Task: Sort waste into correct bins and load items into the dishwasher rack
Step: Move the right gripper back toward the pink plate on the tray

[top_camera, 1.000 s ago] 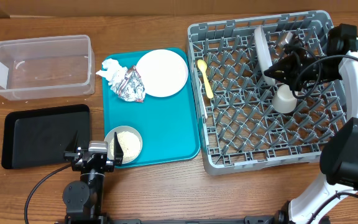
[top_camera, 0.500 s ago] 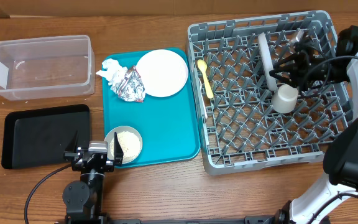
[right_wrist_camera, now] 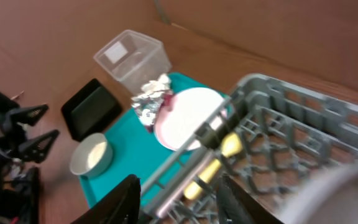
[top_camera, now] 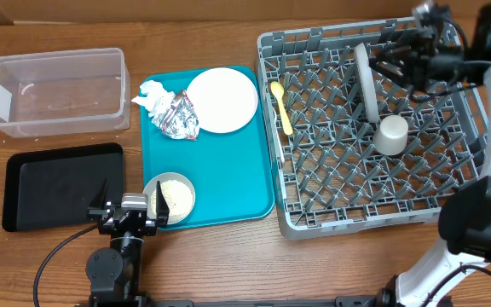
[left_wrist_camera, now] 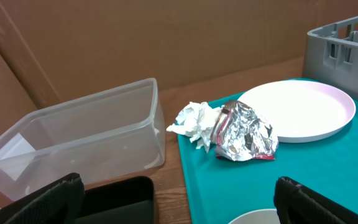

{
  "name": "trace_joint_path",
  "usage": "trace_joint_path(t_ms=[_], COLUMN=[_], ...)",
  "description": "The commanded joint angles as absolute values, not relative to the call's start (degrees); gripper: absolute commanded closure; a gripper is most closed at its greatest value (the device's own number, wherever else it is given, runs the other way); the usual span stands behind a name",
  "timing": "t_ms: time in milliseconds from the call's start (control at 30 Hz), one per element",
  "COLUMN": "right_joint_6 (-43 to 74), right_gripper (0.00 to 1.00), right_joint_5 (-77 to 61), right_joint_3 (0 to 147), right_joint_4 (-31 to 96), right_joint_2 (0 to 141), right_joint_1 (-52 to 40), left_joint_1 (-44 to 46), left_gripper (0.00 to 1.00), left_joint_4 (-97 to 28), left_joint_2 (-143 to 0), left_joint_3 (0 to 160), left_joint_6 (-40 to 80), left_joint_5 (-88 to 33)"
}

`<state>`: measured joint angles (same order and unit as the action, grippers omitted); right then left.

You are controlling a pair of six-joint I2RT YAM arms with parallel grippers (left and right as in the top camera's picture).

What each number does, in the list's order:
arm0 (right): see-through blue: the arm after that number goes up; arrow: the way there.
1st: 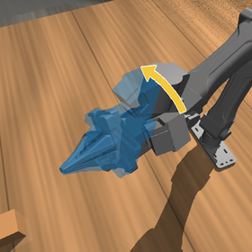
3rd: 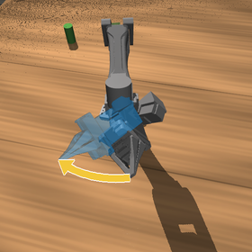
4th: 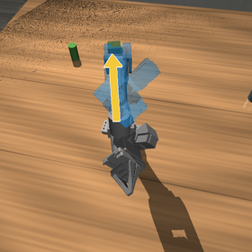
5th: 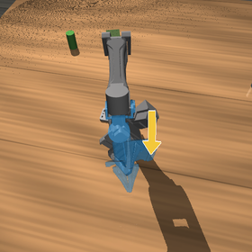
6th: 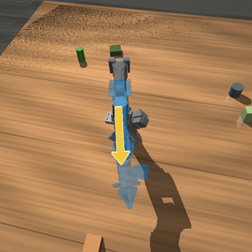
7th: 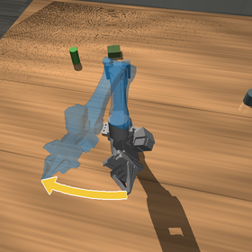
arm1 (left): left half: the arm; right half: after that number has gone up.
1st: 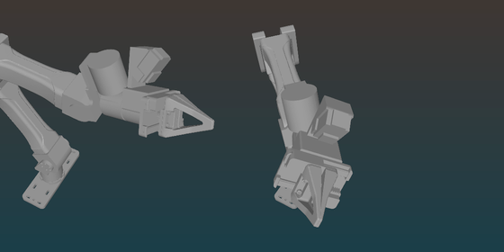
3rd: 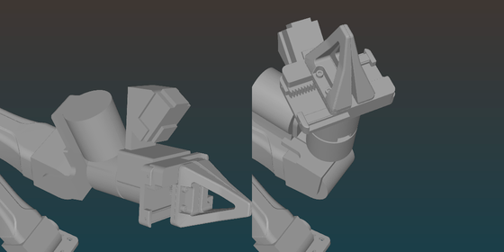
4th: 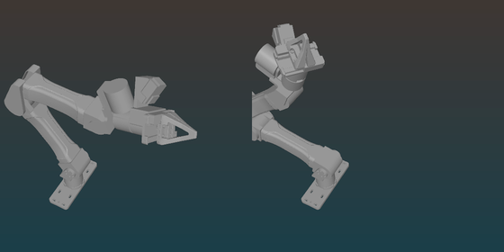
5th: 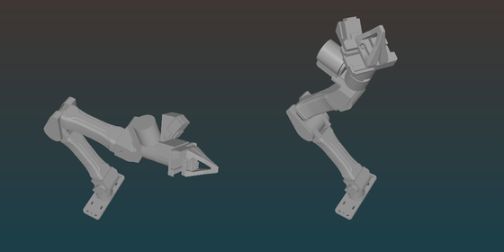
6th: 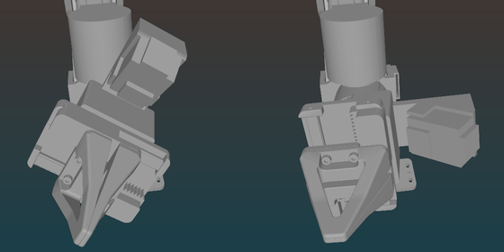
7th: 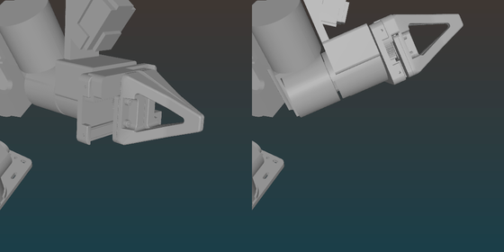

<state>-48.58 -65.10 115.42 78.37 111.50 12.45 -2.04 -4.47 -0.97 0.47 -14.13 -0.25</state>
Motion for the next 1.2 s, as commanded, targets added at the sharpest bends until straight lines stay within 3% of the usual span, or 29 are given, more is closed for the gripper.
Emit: trace_joint_path(t_ms=[0, 133, 267, 400, 533, 900, 1167], right_joint_6=[-35.7, -15.3, -8.9, -9.0, -13.8, -25.6, -34.8], right_gripper=[0.58, 0.52, 0.43, 0.33, 0.33, 0.38, 0.47], right_joint_5=[-61.6, -43.9, -30.6, -23.6, -13.8, -11.2, -8.6], right_joint_3=[120.4, 122.3, 121.9, 119.9, 119.2, 119.2, 119.2], right_joint_4=[76.4, 69.2, 66.7, 63.8, 60.7, 60.7, 59.4], right_joint_2=[106.1, 104.6, 106.1, 109.1, 116.7, 133.7, 138.2], right_joint_1=[6.6, -4.4, -15.2, -24.8, -32.9, -34.4, -34.6], left_joint_1=[-2.6, -2.6, -2.6, -2.6, -2.6, -2.6, -2.6], left_gripper=[0.00, 0.00, 0.00, 0.00, 0.00, 0.00, 0.00], left_joint_4=[-4.5, -4.5, -4.5, -4.5, -4.5, -4.5, -4.5], left_joint_2=[-0.7, -0.7, -0.7, -0.8, -0.7, -0.8, -0.8], left_joint_3=[0.3, 0.3, 0.3, 0.3, 0.3, 0.3, 0.3], left_joint_6=[-14.6, -14.6, -14.6, -14.6, -14.6, -14.6, -14.6], left_joint_5=[-0.5, -0.5, -0.5, -0.5, -0.5, -0.5, -0.5])
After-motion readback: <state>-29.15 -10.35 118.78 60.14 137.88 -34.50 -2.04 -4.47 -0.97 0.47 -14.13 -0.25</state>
